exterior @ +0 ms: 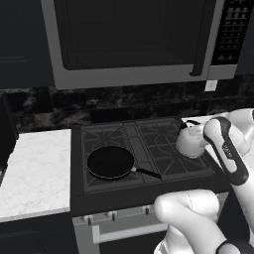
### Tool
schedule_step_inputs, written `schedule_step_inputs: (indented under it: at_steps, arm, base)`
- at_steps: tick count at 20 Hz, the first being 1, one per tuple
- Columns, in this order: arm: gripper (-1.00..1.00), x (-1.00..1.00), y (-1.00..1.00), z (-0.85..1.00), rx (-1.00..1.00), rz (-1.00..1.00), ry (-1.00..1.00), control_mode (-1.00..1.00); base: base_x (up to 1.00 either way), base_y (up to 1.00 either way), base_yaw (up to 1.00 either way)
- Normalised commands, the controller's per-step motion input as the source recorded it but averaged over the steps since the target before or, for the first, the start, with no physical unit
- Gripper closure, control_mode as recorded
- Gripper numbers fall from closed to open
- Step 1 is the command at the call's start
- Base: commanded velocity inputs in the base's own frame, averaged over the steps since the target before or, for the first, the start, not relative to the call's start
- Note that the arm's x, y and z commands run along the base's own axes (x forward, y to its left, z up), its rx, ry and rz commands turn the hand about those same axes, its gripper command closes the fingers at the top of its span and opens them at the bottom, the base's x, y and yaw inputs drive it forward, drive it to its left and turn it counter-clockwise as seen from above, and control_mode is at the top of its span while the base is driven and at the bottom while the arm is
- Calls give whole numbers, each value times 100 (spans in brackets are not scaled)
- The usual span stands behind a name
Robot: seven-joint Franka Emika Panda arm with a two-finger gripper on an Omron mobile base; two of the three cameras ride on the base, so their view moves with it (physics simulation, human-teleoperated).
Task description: Pick the kettle from the counter and place it on a stove burner. Then turn the burner on.
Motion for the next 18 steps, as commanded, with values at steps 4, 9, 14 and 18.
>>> schedule_step_inputs:
  at_steps: [4, 9, 14, 18]
  arm:
    - [100, 44, -4, -31, -9, -3, 0, -100]
    - [100, 28, 0, -21, -2, 0, 0, -100]
    - [100, 11, 0, -9, 0, 0, 0, -100]
    - [100, 0, 1, -18, 0, 0, 0, -100]
  base:
    - [0, 0, 0]
    - [0, 0, 0]
    - [0, 0, 0]
    - [0, 0, 0]
